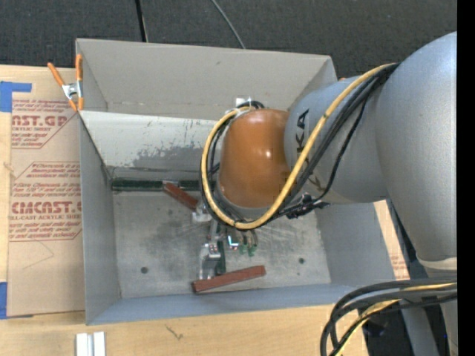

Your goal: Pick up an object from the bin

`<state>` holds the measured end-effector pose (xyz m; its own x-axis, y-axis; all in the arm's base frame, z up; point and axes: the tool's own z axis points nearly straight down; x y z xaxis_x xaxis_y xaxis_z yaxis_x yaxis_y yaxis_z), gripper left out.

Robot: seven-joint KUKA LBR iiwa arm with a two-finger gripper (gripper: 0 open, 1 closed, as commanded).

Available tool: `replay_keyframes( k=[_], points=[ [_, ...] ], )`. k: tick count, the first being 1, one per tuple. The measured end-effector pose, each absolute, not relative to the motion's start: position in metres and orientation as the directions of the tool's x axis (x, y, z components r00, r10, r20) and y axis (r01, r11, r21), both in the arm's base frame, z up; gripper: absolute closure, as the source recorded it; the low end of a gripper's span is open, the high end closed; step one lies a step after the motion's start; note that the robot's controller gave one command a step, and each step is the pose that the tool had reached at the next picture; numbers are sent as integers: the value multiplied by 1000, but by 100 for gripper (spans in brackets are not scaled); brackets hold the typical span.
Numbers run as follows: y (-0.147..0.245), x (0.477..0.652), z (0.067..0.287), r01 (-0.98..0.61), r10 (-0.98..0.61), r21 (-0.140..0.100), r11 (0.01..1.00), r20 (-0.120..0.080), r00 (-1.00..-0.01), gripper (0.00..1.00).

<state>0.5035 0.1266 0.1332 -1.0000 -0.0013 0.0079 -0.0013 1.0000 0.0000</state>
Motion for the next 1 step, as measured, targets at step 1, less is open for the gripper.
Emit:
replay_keyframes(
  k=[1],
  points=[
    [126, 506, 137, 0, 0, 1, 1000, 1, -1000, 0]
  ],
)
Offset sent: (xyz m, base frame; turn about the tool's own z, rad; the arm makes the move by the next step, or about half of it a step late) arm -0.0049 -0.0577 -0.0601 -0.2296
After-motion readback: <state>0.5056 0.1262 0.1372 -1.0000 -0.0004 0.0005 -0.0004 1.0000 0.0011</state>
